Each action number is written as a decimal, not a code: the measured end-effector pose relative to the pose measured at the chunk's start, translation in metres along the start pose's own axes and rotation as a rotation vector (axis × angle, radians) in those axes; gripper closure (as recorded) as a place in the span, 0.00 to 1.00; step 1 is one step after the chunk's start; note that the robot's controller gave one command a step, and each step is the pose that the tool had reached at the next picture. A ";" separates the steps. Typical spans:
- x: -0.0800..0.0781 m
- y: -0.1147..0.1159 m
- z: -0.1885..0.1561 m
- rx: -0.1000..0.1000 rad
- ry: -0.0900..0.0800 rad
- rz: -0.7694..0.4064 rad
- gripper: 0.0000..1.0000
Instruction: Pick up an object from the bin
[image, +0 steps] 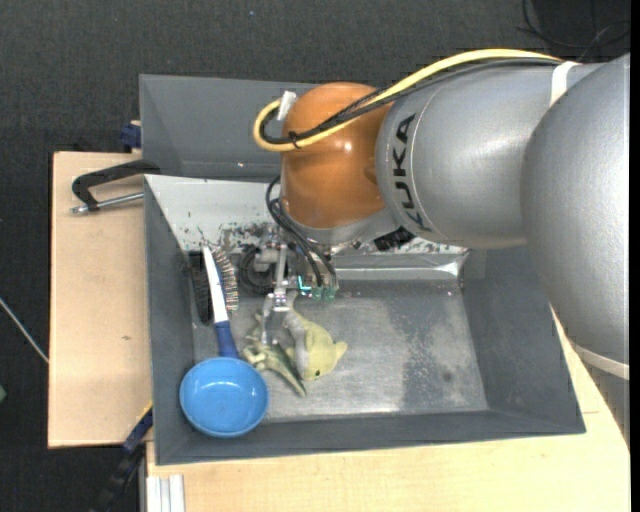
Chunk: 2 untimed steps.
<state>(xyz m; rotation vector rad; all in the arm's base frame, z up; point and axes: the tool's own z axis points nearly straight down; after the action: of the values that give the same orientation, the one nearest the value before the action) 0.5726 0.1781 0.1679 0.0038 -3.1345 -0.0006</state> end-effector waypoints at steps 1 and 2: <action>-0.026 -0.077 0.096 -0.003 -0.014 0.161 0.00; -0.029 -0.075 0.092 -0.005 -0.024 0.157 1.00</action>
Offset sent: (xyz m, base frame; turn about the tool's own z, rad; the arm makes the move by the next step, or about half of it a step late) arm 0.0231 -0.0761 -0.0979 0.1569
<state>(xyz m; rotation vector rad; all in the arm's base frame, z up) 0.6007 0.1032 0.0756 -0.2443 -3.1488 -0.0085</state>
